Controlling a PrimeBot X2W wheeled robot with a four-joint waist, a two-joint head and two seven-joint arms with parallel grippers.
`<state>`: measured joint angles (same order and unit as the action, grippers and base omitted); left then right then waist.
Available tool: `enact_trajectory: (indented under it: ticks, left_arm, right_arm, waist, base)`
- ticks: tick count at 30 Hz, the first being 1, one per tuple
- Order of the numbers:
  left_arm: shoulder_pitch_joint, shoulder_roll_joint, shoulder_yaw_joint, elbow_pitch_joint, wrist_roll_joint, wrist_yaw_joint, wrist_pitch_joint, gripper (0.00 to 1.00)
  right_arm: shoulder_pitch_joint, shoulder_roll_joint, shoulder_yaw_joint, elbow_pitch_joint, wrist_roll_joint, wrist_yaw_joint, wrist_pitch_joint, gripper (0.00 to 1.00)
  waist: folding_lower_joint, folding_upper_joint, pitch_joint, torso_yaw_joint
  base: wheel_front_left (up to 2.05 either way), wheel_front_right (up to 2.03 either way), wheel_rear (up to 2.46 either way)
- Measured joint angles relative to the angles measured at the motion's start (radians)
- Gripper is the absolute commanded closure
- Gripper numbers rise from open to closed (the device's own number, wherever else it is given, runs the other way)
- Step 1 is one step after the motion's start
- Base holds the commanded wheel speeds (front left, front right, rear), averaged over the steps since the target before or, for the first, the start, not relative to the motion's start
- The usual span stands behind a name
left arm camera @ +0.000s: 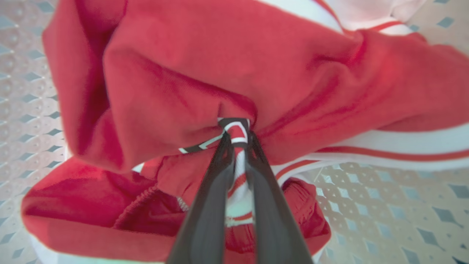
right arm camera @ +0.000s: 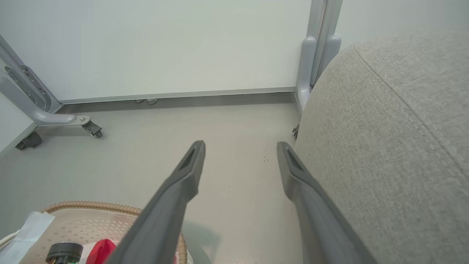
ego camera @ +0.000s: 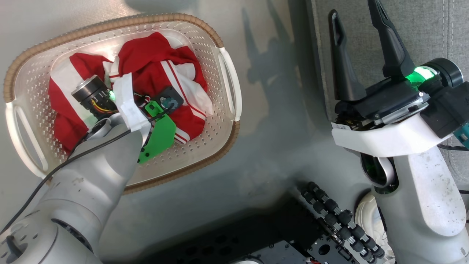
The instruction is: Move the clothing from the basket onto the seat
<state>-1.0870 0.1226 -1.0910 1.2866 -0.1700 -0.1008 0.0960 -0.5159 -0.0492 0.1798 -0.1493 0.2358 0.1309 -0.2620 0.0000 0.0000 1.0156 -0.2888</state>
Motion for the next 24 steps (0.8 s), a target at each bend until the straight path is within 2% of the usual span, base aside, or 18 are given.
enact_trajectory:
  ticks: [7, 17, 24]
  left_arm:
    - [0.008, -0.036, -0.009, -0.006, -0.009, 0.004, -0.029, 1.00]
    - [0.070, -0.057, -0.007, -0.024, -0.062, -0.015, -0.199, 1.00]
    - [0.104, -0.067, -0.016, -0.049, -0.107, -0.027, -0.280, 1.00]
  right_arm:
    - [0.000, 0.000, 0.009, 0.002, -0.005, 0.000, 0.000, 0.00]
    - [0.015, 0.000, 0.011, 0.056, -0.028, 0.000, 0.000, 0.00]
    - [0.053, 0.001, 0.000, 0.112, -0.052, 0.000, 0.000, 0.00]
  waist:
    - [0.0000, 0.0000, -0.024, 0.007]
    - [0.0000, 0.0000, -0.120, 0.025]
    - [0.0000, 0.0000, -0.220, 0.054]
  base:
    - [0.00, 0.00, 0.00]
    - [0.00, 0.00, 0.00]
    - [0.00, 0.00, 0.00]
